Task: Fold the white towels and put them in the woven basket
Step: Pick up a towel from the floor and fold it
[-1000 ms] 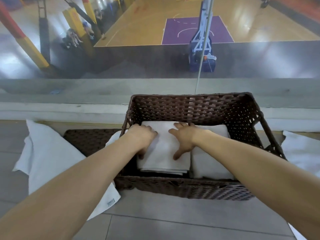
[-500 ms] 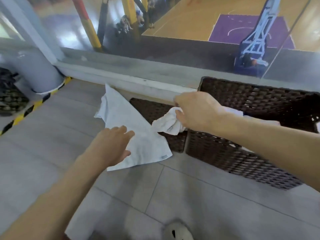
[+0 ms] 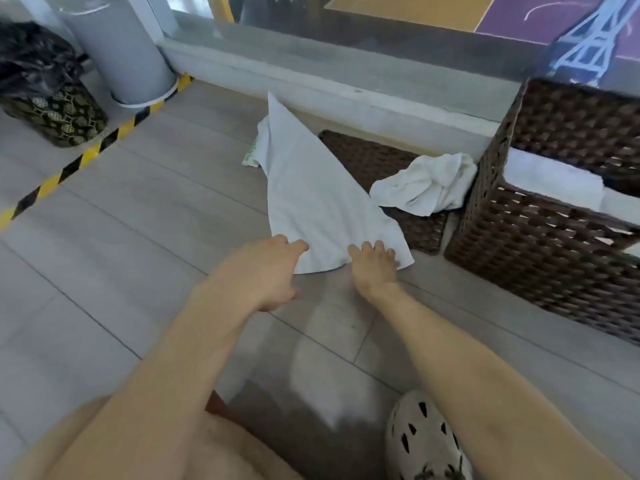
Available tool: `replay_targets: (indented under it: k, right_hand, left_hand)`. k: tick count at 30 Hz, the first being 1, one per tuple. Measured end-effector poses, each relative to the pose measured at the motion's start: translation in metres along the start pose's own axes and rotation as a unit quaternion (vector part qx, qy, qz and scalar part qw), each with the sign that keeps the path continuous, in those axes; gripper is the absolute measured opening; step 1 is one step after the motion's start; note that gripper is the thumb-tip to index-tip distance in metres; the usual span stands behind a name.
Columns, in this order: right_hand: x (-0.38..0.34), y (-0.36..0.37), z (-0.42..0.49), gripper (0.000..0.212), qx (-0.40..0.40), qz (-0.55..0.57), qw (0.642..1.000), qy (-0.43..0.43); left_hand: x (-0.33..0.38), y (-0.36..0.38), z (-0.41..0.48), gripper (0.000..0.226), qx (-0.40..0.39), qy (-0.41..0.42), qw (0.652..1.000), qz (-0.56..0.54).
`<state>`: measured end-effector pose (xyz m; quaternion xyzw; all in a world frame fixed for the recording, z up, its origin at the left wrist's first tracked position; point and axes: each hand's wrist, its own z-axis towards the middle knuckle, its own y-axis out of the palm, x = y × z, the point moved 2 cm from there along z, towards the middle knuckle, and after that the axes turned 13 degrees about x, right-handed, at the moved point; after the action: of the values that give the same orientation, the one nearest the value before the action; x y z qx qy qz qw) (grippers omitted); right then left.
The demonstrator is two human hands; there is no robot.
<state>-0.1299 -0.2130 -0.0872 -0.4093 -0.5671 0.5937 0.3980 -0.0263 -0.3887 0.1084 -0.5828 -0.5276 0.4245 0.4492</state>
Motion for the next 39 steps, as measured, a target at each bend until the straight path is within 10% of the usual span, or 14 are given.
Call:
replay_targets:
  k: [5,13,18,21,26,29,32,39]
  right_hand:
    - [0.006,-0.029,0.001,0.015,0.047,0.049,0.996,-0.062]
    - [0.076,-0.218,-0.071,0.016,0.2,0.24,0.949,-0.045]
    - [0.136,-0.301,-0.148,0.008,0.242,0.281,0.929,0.018]
    - [0.178,-0.324,-0.197,0.006,0.287,0.277,0.915,0.06]
    - [0.242,-0.336,-0.263,0.009,0.323,0.32,0.876,0.163]
    - [0.265,-0.318,-0.303,0.009,0.321,0.341,0.862,0.197]
    - [0.281,-0.294,-0.343,0.012,0.317,0.365,0.848,0.22]
    - [0.334,-0.252,-0.413,0.022,0.368,0.455,0.725,0.365]
  left_hand:
    - [-0.001,0.021,0.019,0.082,-0.018,-0.003,1.0,-0.012]
    - [0.047,0.025,0.034,0.133,0.188,-0.027,0.979,-0.076]
    - [0.084,0.036,0.049,0.053,0.269,0.005,0.939,-0.212]
    - [0.121,0.018,0.046,0.028,0.2,0.027,0.91,-0.363]
    - [0.22,0.038,0.031,0.05,-0.109,0.048,0.84,-0.529]
    - [0.287,0.074,0.032,0.08,0.076,0.074,0.918,-0.383]
    - [0.35,0.096,0.025,0.096,0.195,0.101,0.92,-0.324]
    - [0.41,0.099,0.033,0.007,0.296,0.131,0.867,-0.38]
